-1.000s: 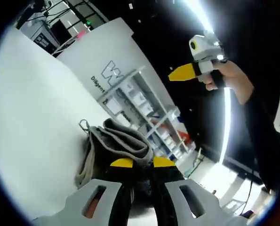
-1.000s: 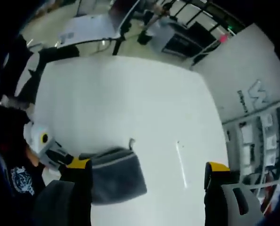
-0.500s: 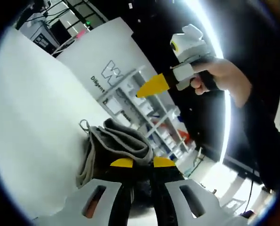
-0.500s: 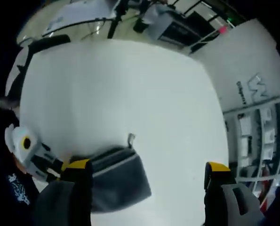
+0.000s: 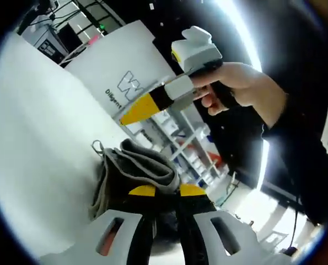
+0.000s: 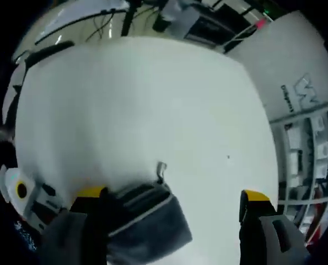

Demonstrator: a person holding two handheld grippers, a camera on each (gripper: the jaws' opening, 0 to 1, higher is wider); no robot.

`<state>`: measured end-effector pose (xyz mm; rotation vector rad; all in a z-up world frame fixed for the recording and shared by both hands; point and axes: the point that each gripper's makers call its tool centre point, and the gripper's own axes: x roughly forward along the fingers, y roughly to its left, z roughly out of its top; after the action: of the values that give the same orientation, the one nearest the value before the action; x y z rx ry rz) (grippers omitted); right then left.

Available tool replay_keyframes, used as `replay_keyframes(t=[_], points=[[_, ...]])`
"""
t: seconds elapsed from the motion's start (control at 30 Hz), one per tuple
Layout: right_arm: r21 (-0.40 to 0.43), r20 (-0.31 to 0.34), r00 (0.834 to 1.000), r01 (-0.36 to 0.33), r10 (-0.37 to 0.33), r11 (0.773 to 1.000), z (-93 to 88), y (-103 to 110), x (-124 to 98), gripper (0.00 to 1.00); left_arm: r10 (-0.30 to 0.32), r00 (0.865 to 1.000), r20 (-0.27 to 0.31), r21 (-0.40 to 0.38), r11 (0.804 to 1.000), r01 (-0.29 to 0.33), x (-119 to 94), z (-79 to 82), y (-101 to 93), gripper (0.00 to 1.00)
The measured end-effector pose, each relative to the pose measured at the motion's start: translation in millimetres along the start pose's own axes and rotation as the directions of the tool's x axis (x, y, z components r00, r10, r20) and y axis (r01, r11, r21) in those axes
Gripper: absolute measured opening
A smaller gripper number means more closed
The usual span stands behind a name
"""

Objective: Open the folded towel by lifting each exposed corner and separating the folded layers until the towel lies flat within the target outline without major curled edges

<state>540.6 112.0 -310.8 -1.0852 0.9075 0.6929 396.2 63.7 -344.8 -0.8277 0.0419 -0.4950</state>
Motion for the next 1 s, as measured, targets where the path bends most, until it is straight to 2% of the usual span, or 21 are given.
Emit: replay_keyframes(t=[0.07,0.4,0.6,0.83,1.0], points=[[-0.045,-0.032,0.998,0.048,-0.050,0.998,-1.0,-6.3,2.9,0.99,0.004,1.000,-0.002,0.002,1.000,-0.004,-0.1,0.1,1.2,0.10],[0.008,-0.007,0.998,0.063,-0.063,0.998,-0.2,2.2,6.3,0.99,0.002,1.000,-0.002,0.003,1.000,-0.002,-1.8,1.4,2.0,0.11],[0.007,-0.033,0.997,0.069,-0.068,0.998,-11.7,7.8,8.2,1.00,0.002,1.000,-0.004,0.005,1.000,-0.001,-3.3,0.5,1.5,0.11],[0.068,-0.078,0.996,0.049,-0.044,0.996,-37.7,11.6,27.9,1.00,0.000,1.000,-0.006,0.007,1.000,0.000,-3.5,-0.4,0.7,0.11],[0.049,-0.084,0.995,0.050,-0.045,0.998,-40.7,25.2,32.1,1.00,0.000,1.000,-0.008,0.012,1.000,0.000,-2.8,-1.5,-0.3,0.11]])
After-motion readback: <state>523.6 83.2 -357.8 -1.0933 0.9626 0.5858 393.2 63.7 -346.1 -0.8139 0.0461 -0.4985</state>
